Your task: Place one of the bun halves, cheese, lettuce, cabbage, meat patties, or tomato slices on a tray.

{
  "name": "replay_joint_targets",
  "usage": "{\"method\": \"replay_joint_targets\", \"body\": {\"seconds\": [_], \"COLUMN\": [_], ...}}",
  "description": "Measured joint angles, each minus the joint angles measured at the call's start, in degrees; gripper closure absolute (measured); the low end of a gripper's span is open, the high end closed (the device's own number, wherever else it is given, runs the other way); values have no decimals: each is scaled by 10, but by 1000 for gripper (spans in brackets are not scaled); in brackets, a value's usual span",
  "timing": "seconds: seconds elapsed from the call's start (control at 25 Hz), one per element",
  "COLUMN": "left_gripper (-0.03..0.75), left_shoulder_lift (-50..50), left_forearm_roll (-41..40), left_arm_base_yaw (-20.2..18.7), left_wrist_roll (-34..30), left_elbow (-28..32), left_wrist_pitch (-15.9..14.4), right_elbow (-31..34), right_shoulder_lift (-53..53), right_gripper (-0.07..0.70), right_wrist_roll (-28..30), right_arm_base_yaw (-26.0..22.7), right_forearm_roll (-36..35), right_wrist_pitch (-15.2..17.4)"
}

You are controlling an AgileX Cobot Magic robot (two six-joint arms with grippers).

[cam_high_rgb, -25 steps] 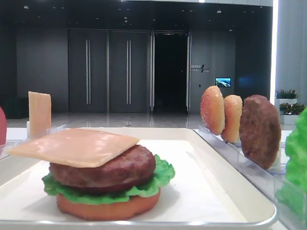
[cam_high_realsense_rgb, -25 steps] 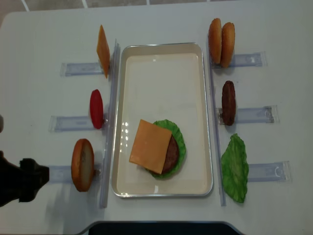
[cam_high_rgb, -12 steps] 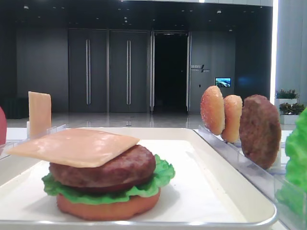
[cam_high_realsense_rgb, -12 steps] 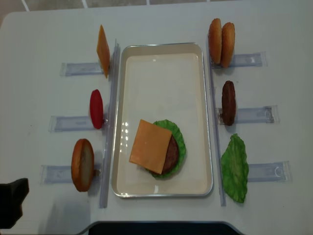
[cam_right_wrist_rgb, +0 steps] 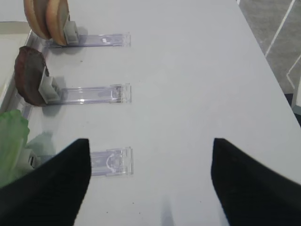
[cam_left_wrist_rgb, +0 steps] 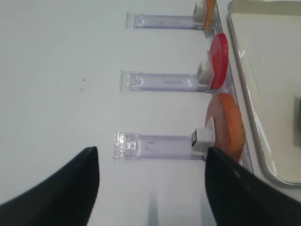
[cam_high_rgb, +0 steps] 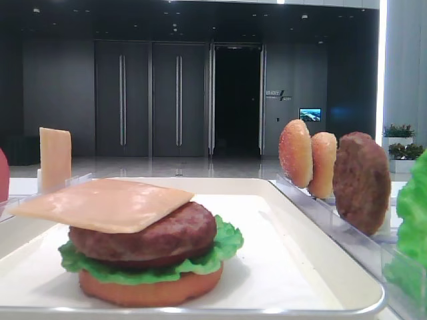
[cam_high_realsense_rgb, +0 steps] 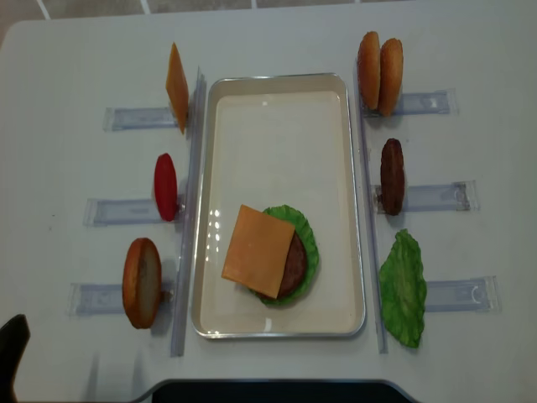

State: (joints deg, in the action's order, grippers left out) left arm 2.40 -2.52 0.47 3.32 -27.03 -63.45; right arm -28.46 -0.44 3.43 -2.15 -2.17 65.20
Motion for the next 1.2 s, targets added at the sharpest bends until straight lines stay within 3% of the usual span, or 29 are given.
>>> {"method": "replay_joint_targets", "body": {"seconds": [1.2], "left_gripper": [181], "left_shoulder_lift": [-33], "left_forearm_roll": [-1], "left_arm_base_yaw": [0], "left_wrist_roll": [1], "left_elbow": [0], "left_wrist_pitch": [-2], "right_elbow": [0], "right_shoulder_lift": [0], "right_gripper": [97], "right_wrist_roll": [0], "right_arm_base_yaw": [0], "right_forearm_roll": [0], "right_wrist_pitch": [0]}}
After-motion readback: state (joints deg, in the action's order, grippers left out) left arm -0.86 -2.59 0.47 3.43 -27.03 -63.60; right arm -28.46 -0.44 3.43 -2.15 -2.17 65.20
